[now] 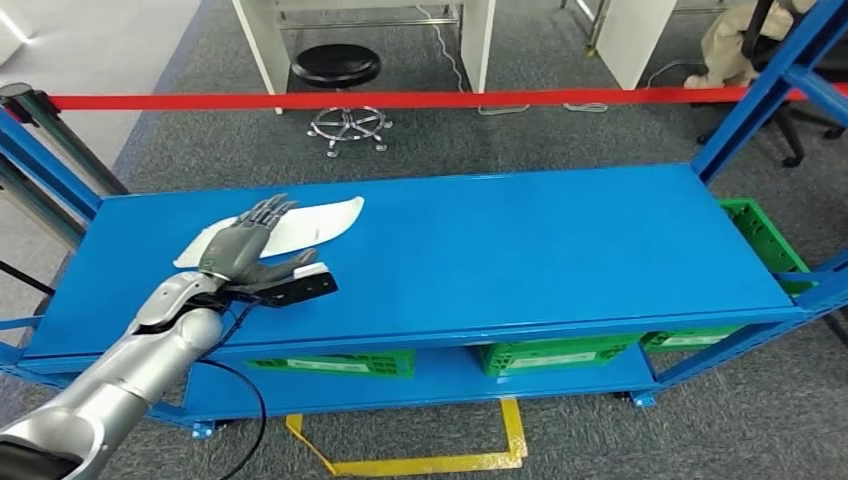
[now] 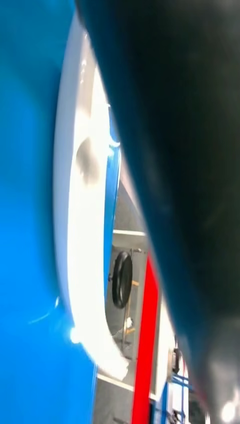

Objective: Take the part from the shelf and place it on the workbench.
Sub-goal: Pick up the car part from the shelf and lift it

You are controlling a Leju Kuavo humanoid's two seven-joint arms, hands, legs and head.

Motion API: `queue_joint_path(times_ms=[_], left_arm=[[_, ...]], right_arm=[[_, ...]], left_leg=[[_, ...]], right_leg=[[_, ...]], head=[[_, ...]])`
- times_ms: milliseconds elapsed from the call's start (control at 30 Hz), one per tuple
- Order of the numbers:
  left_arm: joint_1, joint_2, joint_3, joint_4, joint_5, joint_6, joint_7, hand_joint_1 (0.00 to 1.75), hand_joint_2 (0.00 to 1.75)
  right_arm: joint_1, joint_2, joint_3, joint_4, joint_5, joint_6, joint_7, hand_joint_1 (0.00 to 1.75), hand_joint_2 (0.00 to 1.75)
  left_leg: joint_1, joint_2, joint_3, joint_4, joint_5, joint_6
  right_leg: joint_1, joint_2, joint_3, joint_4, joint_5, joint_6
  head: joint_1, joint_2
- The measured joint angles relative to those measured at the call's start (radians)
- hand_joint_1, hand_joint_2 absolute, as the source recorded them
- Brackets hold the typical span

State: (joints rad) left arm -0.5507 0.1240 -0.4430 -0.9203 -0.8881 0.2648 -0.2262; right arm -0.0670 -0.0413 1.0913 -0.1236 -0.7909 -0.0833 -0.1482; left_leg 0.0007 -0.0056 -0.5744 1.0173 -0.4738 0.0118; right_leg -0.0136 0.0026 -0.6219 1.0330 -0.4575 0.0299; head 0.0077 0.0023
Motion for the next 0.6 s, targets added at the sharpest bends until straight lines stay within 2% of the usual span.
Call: queue_joint_path(times_ms=[33, 100, 167, 233, 267, 300, 333, 400, 433, 467, 500, 600], left_arm=[[0.000, 0.000, 0.000, 0.000, 0.000, 0.000, 0.000, 0.00, 0.00], [0.000, 0.000, 0.000, -0.001, 0.000, 0.004, 0.000, 0.00, 0.00], [0.001, 0.001, 0.001, -0.001, 0.000, 0.011, 0.000, 0.00, 0.87], [0.005, 0.002, 0.002, -0.001, -0.001, 0.018, 0.000, 0.00, 1.75], [0.009, 0.003, 0.002, -0.001, -0.002, 0.021, 0.000, 0.00, 1.75], [0.013, 0.003, 0.002, -0.001, -0.005, 0.024, 0.000, 0.00, 1.75], [0.016, 0.003, 0.002, -0.001, -0.007, 0.027, 0.000, 0.00, 1.75], [0.018, 0.003, 0.002, -0.001, -0.013, 0.034, 0.000, 0.00, 1.75], [0.018, 0.003, 0.003, -0.001, -0.014, 0.037, 0.001, 0.00, 1.75], [0.017, 0.003, 0.003, -0.001, -0.016, 0.039, 0.001, 0.00, 1.75], [0.017, 0.003, 0.004, -0.001, -0.017, 0.040, 0.001, 0.00, 1.75], [0.017, 0.002, 0.005, -0.002, -0.019, 0.041, 0.002, 0.00, 1.75]], right_arm=[[0.000, 0.000, 0.000, 0.000, 0.000, 0.000, 0.000, 0.00, 0.00], [0.001, 0.000, 0.000, 0.000, 0.000, 0.001, 0.000, 0.00, 0.00], [0.000, 0.000, 0.000, 0.000, -0.001, 0.001, 0.000, 0.00, 0.00], [0.000, 0.000, 0.000, 0.000, -0.002, 0.001, 0.000, 0.00, 0.00], [0.000, 0.000, 0.000, 0.000, -0.002, 0.002, 0.000, 0.00, 0.00], [0.001, 0.000, 0.000, 0.000, -0.002, 0.002, 0.000, 0.00, 0.00], [0.001, 0.000, 0.001, 0.000, -0.002, 0.002, 0.000, 0.00, 0.00], [0.001, 0.000, 0.001, 0.000, -0.002, 0.002, 0.000, 0.00, 0.00], [0.000, 0.001, 0.001, 0.000, -0.002, 0.002, 0.000, 0.00, 0.00], [-0.001, 0.001, 0.001, 0.000, -0.003, 0.002, -0.001, 0.00, 0.00], [-0.001, 0.002, 0.001, 0.000, -0.003, 0.003, -0.001, 0.00, 0.00], [-0.001, 0.003, 0.001, 0.000, -0.004, 0.003, -0.001, 0.00, 0.00]], left_leg=[[-0.001, 0.000, 0.000, 0.001, -0.001, -0.003], [0.000, 0.001, 0.000, 0.008, -0.009, -0.011], [0.002, 0.002, -0.026, 0.071, -0.044, -0.020], [0.003, 0.002, -0.091, 0.204, -0.098, -0.026], [0.003, 0.002, -0.125, 0.263, -0.114, -0.027], [0.003, 0.002, -0.147, 0.293, -0.112, -0.026], [0.003, 0.002, -0.151, 0.286, -0.090, -0.023], [0.000, 0.002, -0.109, 0.167, -0.003, -0.010], [-0.003, 0.003, -0.083, 0.102, 0.029, -0.001], [-0.006, 0.003, -0.062, 0.050, 0.047, 0.006], [-0.010, 0.003, -0.052, 0.023, 0.050, 0.011], [-0.009, 0.002, -0.043, 0.000, 0.045, 0.017]], right_leg=[[0.001, 0.001, 0.005, -0.004, -0.004, -0.008], [0.000, 0.001, 0.010, -0.004, -0.007, -0.021], [-0.003, 0.000, 0.018, -0.007, -0.010, -0.032], [-0.003, 0.001, 0.025, -0.008, -0.016, -0.040], [-0.002, 0.001, 0.028, -0.008, -0.019, -0.042], [-0.001, 0.001, 0.032, -0.008, -0.022, -0.043], [0.000, 0.002, 0.037, -0.008, -0.025, -0.044], [0.003, 0.003, 0.049, -0.008, -0.032, -0.043], [0.006, 0.004, 0.052, -0.007, -0.036, -0.041], [0.007, 0.004, 0.054, -0.007, -0.039, -0.037], [0.007, 0.004, 0.052, -0.007, -0.041, -0.032], [0.006, 0.001, 0.050, -0.011, -0.044, -0.015]], head=[[-0.001, 0.000], [-0.003, 0.000], [-0.006, 0.000], [-0.008, 0.000], [-0.008, 0.000], [-0.008, 0.000], [-0.008, 0.000], [-0.008, 0.000], [-0.007, 0.000], [-0.007, 0.000], [-0.006, 0.000], [-0.006, 0.000]])
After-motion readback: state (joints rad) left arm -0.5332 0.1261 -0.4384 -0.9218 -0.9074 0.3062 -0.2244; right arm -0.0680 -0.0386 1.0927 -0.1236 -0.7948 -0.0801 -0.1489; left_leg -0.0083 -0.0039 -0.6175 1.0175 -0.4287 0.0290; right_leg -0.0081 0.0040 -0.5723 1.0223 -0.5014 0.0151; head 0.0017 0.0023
